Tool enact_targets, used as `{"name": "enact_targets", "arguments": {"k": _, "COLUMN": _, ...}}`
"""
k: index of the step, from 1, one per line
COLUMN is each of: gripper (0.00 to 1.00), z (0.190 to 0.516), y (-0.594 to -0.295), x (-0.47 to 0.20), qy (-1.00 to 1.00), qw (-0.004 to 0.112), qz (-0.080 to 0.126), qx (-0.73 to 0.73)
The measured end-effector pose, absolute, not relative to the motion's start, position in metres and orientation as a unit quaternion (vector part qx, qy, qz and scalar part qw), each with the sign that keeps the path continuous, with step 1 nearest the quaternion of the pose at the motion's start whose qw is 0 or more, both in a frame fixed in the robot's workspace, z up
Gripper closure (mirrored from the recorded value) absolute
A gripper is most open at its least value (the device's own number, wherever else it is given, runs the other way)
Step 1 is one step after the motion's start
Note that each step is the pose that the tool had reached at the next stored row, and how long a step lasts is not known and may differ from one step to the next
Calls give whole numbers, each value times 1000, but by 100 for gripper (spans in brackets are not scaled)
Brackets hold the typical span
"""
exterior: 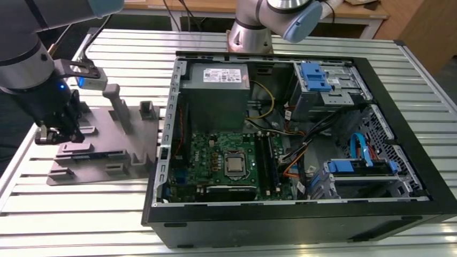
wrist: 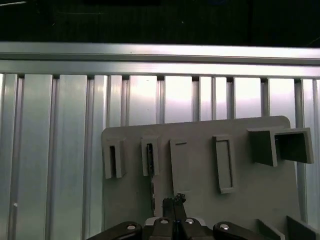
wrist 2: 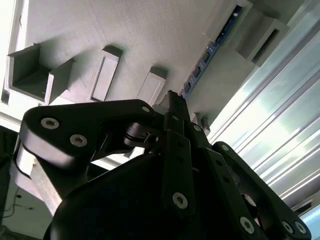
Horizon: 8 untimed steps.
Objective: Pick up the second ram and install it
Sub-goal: 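Pick up the second ram and move it above second insertion slot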
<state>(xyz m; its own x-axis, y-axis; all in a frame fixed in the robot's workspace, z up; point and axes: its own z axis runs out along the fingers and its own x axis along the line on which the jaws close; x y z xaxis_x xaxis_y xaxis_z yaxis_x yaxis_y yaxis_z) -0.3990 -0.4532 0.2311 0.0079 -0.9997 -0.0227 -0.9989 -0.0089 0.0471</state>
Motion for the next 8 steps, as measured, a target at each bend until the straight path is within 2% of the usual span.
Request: {"name": "enact_targets", "arguments": {"k": 8, "gripper": 89, "z": 231, "y": -453, "x": -399, "qy": -695, "qw": 9, "qz": -25, "qx": 718}}
